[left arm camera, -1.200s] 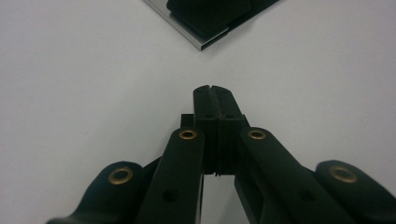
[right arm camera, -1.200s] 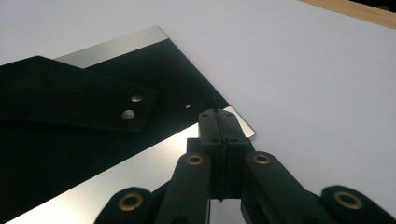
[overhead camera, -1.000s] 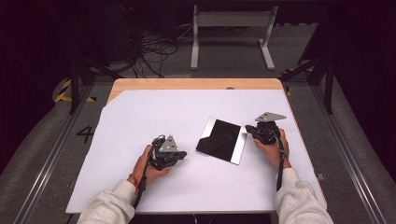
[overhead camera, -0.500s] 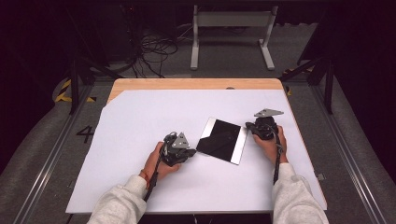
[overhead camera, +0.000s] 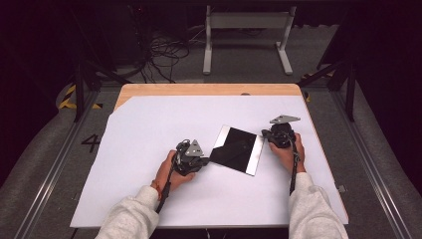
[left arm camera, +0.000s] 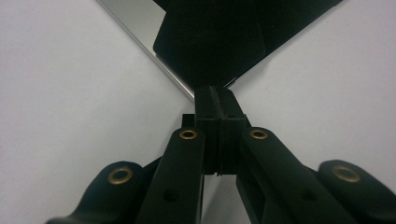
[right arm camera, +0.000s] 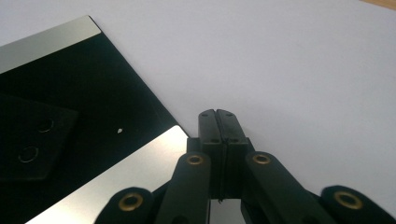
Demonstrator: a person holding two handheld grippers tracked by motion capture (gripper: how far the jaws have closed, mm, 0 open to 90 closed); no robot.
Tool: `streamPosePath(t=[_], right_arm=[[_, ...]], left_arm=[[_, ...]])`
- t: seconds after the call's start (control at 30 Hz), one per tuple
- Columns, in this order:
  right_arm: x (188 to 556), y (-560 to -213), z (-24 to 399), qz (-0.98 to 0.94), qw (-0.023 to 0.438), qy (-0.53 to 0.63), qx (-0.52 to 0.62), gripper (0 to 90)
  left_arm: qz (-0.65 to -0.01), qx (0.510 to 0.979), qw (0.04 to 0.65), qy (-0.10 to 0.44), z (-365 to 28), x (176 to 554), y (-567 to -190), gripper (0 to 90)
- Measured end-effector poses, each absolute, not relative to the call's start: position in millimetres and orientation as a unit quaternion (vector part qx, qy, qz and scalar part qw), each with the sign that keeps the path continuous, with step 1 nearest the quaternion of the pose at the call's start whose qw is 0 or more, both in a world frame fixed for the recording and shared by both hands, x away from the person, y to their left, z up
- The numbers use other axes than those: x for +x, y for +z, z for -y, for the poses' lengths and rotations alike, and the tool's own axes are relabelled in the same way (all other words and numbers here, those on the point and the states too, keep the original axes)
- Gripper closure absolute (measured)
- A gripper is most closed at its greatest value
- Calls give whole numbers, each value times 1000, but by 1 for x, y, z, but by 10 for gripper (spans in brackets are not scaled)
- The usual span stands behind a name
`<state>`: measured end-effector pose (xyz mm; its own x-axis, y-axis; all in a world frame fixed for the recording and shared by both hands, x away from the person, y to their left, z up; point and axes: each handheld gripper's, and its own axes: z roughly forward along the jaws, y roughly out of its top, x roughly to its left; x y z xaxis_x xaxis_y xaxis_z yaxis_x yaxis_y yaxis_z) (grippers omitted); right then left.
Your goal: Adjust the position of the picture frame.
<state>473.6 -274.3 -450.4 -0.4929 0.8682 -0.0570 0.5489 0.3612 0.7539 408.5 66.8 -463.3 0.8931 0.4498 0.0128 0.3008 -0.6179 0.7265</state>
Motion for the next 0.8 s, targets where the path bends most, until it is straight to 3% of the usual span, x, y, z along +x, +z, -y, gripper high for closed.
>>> streamPosePath(t=[0.8], right_arm=[[477,-451,282,-811,153,371,425,900]], left_arm=[[-225,892,369,131,-75,413,-462,894]])
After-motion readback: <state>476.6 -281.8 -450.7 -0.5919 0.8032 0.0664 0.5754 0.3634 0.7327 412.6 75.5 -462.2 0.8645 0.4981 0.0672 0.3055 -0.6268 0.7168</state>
